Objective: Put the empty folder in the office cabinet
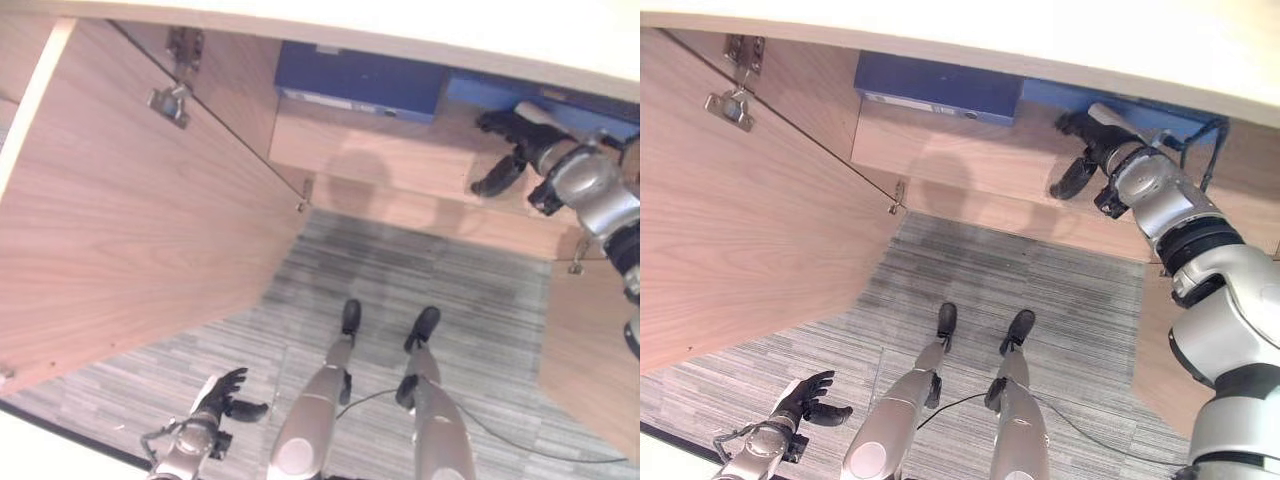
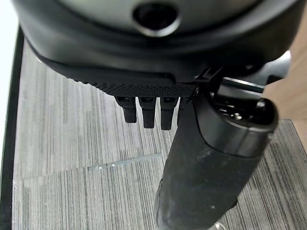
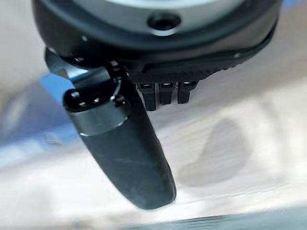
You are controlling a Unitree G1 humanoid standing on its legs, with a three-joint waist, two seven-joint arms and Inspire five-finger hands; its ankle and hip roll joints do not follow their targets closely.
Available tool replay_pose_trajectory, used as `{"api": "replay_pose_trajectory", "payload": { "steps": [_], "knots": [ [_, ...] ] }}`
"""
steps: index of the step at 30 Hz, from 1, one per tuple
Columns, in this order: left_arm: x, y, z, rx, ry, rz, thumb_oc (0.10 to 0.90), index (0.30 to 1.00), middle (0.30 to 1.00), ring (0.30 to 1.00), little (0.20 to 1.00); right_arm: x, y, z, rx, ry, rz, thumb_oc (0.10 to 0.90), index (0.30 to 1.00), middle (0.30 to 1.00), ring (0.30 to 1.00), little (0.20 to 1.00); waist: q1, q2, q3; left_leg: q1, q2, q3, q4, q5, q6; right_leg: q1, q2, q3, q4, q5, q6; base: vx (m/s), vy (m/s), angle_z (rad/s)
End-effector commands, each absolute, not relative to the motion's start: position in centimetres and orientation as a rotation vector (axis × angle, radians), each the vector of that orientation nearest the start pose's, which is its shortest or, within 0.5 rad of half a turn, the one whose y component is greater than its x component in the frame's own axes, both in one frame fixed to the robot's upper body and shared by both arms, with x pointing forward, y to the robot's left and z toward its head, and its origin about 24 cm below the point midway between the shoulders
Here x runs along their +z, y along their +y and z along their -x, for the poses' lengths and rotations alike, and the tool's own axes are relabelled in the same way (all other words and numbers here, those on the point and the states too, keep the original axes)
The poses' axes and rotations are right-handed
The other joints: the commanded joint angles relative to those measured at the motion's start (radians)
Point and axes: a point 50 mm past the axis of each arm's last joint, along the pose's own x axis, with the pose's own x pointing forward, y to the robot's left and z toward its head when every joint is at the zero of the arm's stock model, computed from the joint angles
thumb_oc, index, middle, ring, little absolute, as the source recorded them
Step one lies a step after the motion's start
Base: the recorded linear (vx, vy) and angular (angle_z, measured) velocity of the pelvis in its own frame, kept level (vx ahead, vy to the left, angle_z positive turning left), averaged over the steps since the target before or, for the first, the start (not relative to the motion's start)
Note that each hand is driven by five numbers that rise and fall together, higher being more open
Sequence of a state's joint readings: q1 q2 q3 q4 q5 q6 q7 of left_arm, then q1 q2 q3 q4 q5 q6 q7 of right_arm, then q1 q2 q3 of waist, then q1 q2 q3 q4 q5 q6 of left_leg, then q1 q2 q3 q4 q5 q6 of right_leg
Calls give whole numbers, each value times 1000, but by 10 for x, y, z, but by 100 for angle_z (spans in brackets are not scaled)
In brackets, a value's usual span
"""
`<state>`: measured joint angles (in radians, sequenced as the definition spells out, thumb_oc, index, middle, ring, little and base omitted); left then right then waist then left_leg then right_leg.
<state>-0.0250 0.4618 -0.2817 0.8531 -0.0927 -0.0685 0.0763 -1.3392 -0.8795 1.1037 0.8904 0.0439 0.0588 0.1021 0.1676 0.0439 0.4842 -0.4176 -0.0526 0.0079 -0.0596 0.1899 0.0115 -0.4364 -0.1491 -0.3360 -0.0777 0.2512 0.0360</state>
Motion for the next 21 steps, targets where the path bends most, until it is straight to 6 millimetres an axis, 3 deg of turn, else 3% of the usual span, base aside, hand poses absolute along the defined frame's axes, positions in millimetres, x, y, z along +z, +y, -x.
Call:
{"api": "replay_pose_trajectory", "payload": {
  "steps": [1,2,4,10,18,21],
  "knots": [
    [-102,312,-134,89,910,-635,800,900,900,900,900,225,-255,-399,138,213,1780,800,900,900,900,900,20,11,-13,23,9,-34,-28,-73,-51,3,-13,-19,149,-185,76,0,0,0],
    [-102,312,-133,89,911,-636,800,900,900,900,900,225,-254,-399,139,214,1780,800,900,900,900,900,20,11,-13,23,9,-34,-28,-73,-51,4,-13,-19,149,-185,76,0,0,0],
    [-100,311,-139,94,899,-636,800,900,900,900,900,195,-235,-397,279,223,1777,800,900,900,900,900,17,12,-13,26,7,-32,-28,-75,-50,9,-15,-16,147,-184,77,0,0,0],
    [-101,308,-145,93,895,-636,800,900,900,900,900,165,-213,-392,427,238,1697,800,900,900,900,900,18,9,-15,32,5,-23,-28,-78,-48,14,-18,-6,145,-181,78,-10,15,-6],
    [-99,307,-152,98,880,-627,800,900,900,900,900,159,-216,-392,450,286,1631,800,900,900,900,900,18,3,-13,31,2,-8,-28,-77,-47,12,-19,6,136,-171,81,-4,7,-2],
    [-99,305,-156,90,875,-626,800,900,900,900,900,152,-213,-385,507,295,1452,800,900,900,900,900,16,0,-12,27,5,-4,-28,-74,-48,10,-19,5,132,-167,82,0,0,0]
  ]
}}
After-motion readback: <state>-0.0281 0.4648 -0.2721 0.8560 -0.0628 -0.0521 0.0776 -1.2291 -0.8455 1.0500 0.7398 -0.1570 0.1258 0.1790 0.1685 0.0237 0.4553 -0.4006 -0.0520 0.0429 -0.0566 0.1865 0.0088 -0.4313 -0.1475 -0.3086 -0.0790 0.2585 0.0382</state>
